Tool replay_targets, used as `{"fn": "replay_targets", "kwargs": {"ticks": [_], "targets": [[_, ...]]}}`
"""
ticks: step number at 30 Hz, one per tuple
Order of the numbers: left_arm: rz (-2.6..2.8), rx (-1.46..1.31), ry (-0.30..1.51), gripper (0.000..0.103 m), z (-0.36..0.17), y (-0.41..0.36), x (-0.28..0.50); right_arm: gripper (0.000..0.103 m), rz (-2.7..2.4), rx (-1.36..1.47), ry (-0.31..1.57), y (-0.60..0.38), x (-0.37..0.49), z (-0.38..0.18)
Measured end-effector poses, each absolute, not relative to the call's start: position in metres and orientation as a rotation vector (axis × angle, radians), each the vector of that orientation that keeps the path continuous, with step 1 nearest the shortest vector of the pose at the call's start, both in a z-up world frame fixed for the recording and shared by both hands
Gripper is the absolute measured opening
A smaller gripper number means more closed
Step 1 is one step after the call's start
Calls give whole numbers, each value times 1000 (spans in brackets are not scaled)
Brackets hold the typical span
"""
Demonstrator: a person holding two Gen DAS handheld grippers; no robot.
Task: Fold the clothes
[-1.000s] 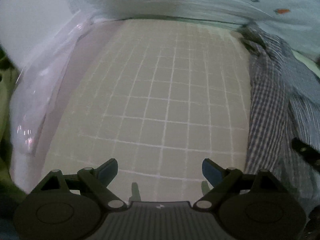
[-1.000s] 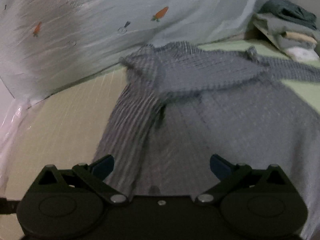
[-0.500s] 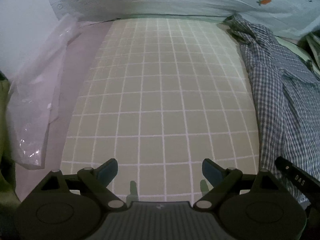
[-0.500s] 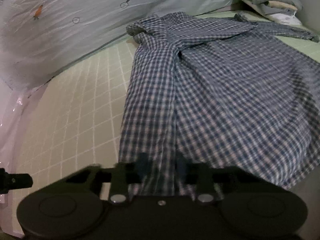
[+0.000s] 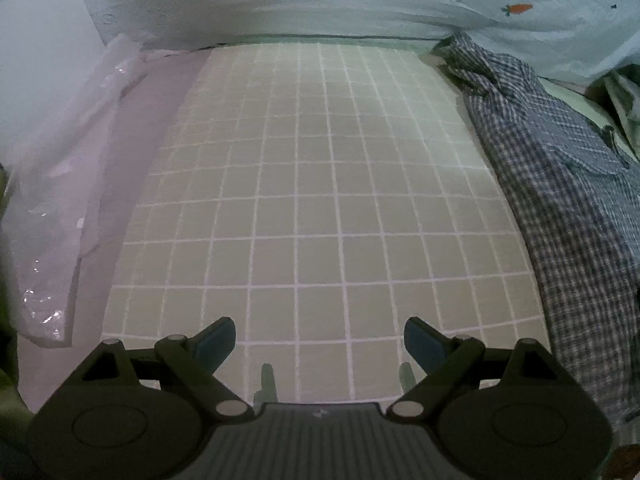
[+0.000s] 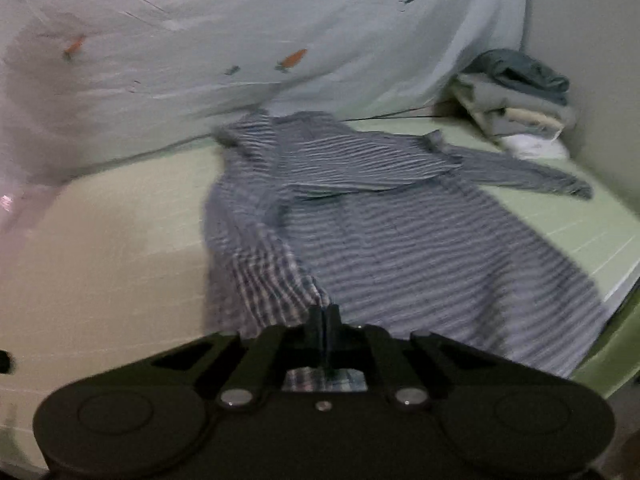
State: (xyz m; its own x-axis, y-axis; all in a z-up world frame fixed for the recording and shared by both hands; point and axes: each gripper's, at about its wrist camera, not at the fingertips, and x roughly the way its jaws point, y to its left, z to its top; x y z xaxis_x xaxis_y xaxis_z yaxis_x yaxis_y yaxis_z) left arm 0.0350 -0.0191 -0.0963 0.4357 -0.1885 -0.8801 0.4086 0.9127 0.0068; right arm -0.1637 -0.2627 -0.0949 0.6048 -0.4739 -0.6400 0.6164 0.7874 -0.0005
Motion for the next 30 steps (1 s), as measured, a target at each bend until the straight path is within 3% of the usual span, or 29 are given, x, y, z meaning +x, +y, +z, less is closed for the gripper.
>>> {"fn": "replay_targets", "kwargs": {"ticks": [8, 19, 28, 30], "targets": [[-405, 263, 1066, 91, -99, -46, 32, 9, -636, 285, 840, -296, -154, -145], [-349, 187, 1048, 91, -84, -110, 42, 71, -665, 423, 768, -356, -172, -125], [-251, 38, 1066, 91, -84, -175, 72, 98, -698, 307, 730, -474, -147, -98], [-237, 3, 1066, 91, -84, -187, 87, 99, -685, 298, 725, -500, -136, -96]]}}
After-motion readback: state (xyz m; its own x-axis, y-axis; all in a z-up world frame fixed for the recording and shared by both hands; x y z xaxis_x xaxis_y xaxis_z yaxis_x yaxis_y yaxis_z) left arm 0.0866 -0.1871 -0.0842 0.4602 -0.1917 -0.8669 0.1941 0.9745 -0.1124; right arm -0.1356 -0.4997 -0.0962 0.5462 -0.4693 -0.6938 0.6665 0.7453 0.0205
